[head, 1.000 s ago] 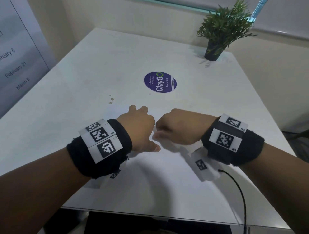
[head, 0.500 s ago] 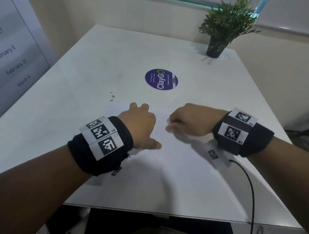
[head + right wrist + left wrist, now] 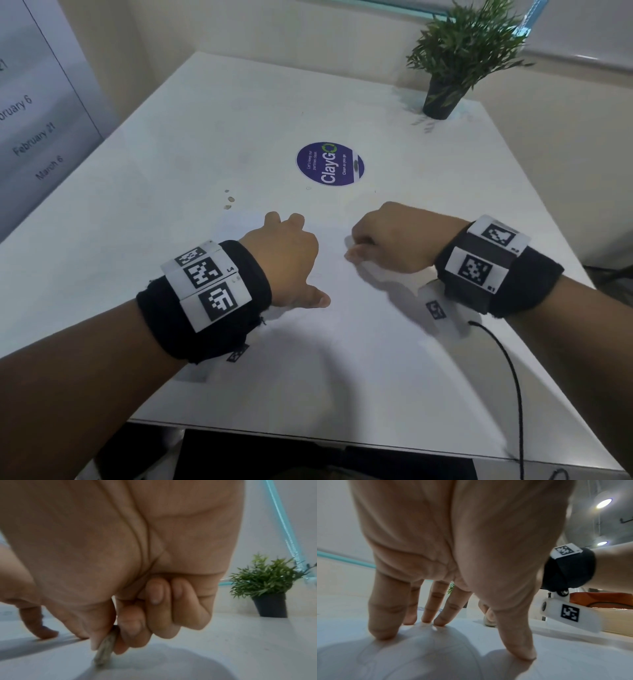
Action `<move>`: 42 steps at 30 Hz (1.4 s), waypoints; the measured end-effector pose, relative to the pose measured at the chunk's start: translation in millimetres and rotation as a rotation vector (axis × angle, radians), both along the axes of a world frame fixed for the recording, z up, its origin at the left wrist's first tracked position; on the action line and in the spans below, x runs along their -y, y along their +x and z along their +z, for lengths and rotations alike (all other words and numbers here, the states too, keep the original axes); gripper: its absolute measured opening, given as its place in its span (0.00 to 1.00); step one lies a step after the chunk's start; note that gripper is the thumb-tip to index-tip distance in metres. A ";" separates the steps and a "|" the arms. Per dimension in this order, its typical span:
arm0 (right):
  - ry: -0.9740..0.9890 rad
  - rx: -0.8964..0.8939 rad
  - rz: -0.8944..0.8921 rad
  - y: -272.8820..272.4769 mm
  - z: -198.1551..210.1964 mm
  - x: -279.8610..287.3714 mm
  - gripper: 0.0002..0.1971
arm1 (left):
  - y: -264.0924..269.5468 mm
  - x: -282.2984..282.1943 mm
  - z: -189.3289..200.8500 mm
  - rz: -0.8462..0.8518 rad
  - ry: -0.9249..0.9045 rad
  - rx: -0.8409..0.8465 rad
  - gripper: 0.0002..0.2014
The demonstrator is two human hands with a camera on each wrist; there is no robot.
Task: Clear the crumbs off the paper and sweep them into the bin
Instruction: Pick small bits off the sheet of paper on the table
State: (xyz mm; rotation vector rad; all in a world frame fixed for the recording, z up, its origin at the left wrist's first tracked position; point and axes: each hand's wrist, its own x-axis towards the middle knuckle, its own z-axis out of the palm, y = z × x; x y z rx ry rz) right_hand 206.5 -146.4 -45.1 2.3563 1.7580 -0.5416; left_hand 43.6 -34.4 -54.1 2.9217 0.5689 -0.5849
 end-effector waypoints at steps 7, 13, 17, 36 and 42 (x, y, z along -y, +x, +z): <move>-0.036 -0.105 -0.041 -3.7 -3.3 -6.1 0.20 | 0.2 0.3 1.0 0.007 -0.016 0.011 0.29; -0.028 -0.158 -0.035 -11.2 -1.8 -11.3 0.20 | 1.2 0.6 2.3 0.002 -0.009 -0.014 0.29; -0.024 -0.085 -0.101 -3.3 -6.3 -21.3 0.19 | 1.3 1.2 2.8 0.000 -0.008 -0.016 0.29; -0.025 -1.482 -0.815 -27.6 -14.7 3.0 0.14 | -10.3 -3.4 1.2 -0.022 0.068 -0.145 0.56; 0.828 -1.666 -1.139 27.5 -22.8 -8.8 0.20 | -12.4 -5.5 6.6 -0.025 0.033 -0.152 0.57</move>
